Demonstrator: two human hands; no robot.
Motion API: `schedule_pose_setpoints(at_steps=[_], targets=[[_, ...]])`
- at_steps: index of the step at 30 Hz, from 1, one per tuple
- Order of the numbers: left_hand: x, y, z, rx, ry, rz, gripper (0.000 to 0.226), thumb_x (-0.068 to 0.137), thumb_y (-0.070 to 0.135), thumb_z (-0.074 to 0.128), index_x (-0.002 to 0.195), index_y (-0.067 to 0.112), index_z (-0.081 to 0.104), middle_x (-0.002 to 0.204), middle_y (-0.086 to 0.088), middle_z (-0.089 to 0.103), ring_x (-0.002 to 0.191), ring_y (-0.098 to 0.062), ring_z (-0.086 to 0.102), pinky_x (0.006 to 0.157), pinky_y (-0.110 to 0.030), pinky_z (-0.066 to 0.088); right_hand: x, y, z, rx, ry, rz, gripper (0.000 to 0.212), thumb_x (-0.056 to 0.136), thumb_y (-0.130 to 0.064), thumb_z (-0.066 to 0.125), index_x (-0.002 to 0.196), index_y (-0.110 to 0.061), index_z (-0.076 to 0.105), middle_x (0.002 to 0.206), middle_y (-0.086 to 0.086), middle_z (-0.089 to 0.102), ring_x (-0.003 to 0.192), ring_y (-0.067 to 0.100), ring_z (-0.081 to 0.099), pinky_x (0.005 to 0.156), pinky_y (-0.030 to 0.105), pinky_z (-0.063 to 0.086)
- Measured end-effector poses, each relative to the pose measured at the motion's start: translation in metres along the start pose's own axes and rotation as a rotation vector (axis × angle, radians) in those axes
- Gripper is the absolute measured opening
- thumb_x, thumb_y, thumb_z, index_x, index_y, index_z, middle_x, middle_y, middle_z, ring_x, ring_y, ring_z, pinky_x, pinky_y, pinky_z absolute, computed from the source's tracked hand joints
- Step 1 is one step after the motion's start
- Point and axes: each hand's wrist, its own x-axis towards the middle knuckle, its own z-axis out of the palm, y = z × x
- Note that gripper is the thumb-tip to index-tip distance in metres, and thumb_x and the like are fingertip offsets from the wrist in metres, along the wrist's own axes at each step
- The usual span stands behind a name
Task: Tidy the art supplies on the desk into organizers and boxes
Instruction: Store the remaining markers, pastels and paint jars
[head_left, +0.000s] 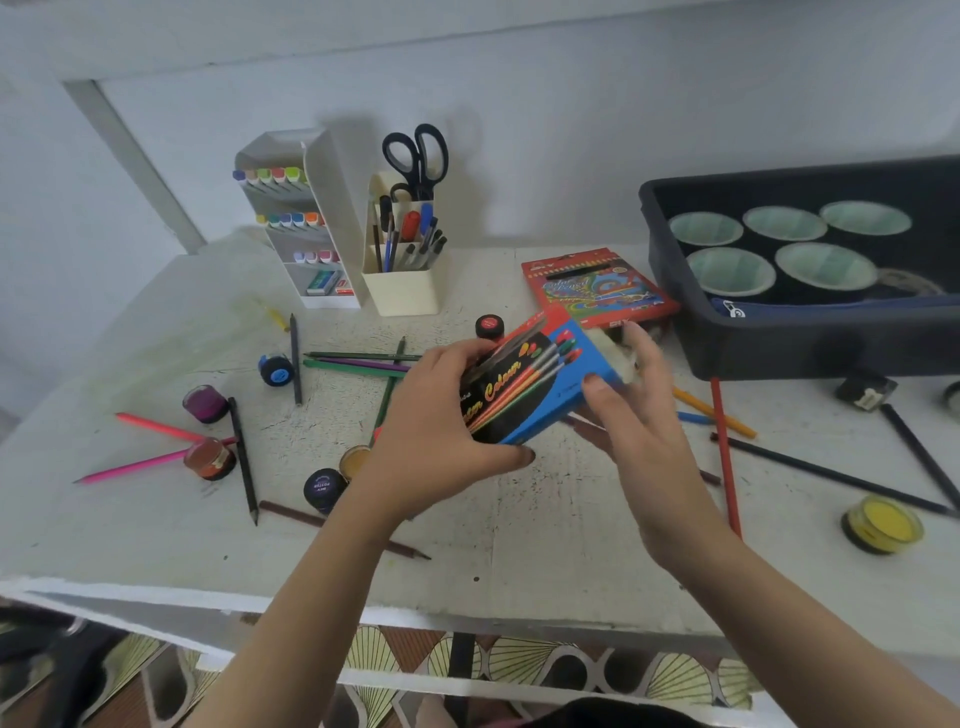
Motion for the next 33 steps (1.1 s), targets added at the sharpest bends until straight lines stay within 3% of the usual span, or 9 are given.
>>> schedule_pose_setpoints(at_steps=[3, 9, 11, 13, 16, 19, 22, 28, 33], targets=[[0.006, 0.014, 0.01, -0.056, 0.088, -0.05, 0.095, 0.052, 0.047, 0.083, 0.132, 0.03, 0.036, 0.113, 0.013, 0.044, 0.107, -0.007, 0.047, 0.093, -0.036, 0.048, 0.006, 0.0, -0.001, 0.075, 0.074, -0.024, 0.069, 0.083, -0.03, 0.063, 0.141, -0.033, 0.026, 0.115, -0.002, 0.066, 0.101, 0.012, 0.065, 0.078, 0.026, 0.057], [0.006, 0.031, 0.037, -0.082, 0.166, -0.149, 0.105, 0.05, 0.056, 0.08, 0.136, 0.029, 0.026, 0.12, 0.009, 0.039, 0.112, -0.01, 0.038, 0.098, -0.037, 0.043, 0.025, -0.009, -0.008, 0.057, 0.108, -0.077, 0.044, 0.091, -0.012, 0.057, 0.132, -0.017, 0.042, 0.105, 0.001, 0.071, 0.092, 0.011, 0.069, 0.063, 0.021, 0.055], [0.007, 0.033, 0.042, -0.139, 0.165, -0.149, 0.105, 0.052, 0.061, 0.077, 0.138, 0.028, 0.026, 0.124, 0.01, 0.041, 0.116, -0.01, 0.04, 0.099, -0.037, 0.043, 0.03, -0.011, -0.012, 0.054, 0.095, -0.086, 0.045, 0.092, -0.009, 0.055, 0.133, -0.018, 0.04, 0.1, -0.003, 0.072, 0.092, 0.011, 0.069, 0.061, 0.022, 0.056], [0.007, 0.035, 0.042, -0.238, 0.184, -0.144, 0.086, 0.06, 0.06, 0.073, 0.131, 0.033, 0.031, 0.118, 0.015, 0.048, 0.113, -0.007, 0.048, 0.094, -0.034, 0.047, 0.032, -0.013, -0.016, 0.031, 0.064, -0.091, 0.044, 0.093, -0.008, 0.054, 0.132, -0.022, 0.039, 0.096, -0.008, 0.072, 0.09, 0.009, 0.069, 0.059, 0.02, 0.055], [0.009, 0.039, 0.034, -0.348, 0.273, -0.1, 0.05, 0.079, 0.046, 0.067, 0.118, 0.043, 0.035, 0.102, 0.025, 0.055, 0.097, 0.01, 0.055, 0.075, -0.013, 0.047, 0.034, -0.017, -0.019, 0.02, -0.022, -0.091, 0.04, 0.092, -0.008, 0.053, 0.124, -0.028, 0.042, 0.093, -0.011, 0.072, 0.087, 0.008, 0.069, 0.059, 0.018, 0.054], [0.016, 0.044, 0.02, -0.517, 0.34, -0.067, 0.033, 0.09, 0.03, 0.059, 0.115, 0.043, 0.042, 0.099, 0.017, 0.063, 0.088, 0.006, 0.062, 0.07, -0.015, 0.053, 0.035, -0.02, -0.019, 0.027, -0.091, -0.088, 0.038, 0.091, -0.008, 0.053, 0.114, -0.037, 0.045, 0.094, -0.007, 0.072, 0.088, 0.011, 0.07, 0.06, 0.02, 0.055], [0.023, 0.046, 0.005, -0.652, 0.326, -0.082, 0.03, 0.093, 0.018, 0.054, 0.111, 0.041, 0.05, 0.1, 0.009, 0.066, 0.089, -0.007, 0.067, 0.068, -0.026, 0.057, 0.036, -0.022, -0.018, 0.034, -0.135, -0.106, 0.039, 0.091, -0.005, 0.053, 0.114, -0.036, 0.045, 0.095, -0.006, 0.073, 0.09, 0.01, 0.069, 0.061, 0.02, 0.055], [0.03, 0.039, -0.012, -0.826, 0.232, -0.134, 0.037, 0.092, 0.003, 0.051, 0.118, 0.03, 0.053, 0.088, 0.0, 0.068, 0.076, -0.009, 0.069, 0.059, -0.017, 0.052, 0.042, -0.028, -0.014, -0.025, -0.197, -0.135, 0.034, 0.091, -0.003, 0.052, 0.112, -0.03, 0.05, 0.093, -0.007, 0.072, 0.089, 0.008, 0.069, 0.061, 0.017, 0.054], [0.031, 0.039, -0.015, -0.779, 0.208, -0.122, 0.028, 0.092, 0.002, 0.049, 0.102, 0.026, 0.059, 0.095, -0.008, 0.066, 0.073, -0.007, 0.068, 0.056, -0.013, 0.05, 0.044, -0.029, -0.014, -0.015, -0.215, -0.159, 0.025, 0.092, -0.014, 0.054, 0.114, -0.024, 0.054, 0.097, 0.003, 0.071, 0.091, 0.014, 0.069, 0.061, 0.021, 0.055]])
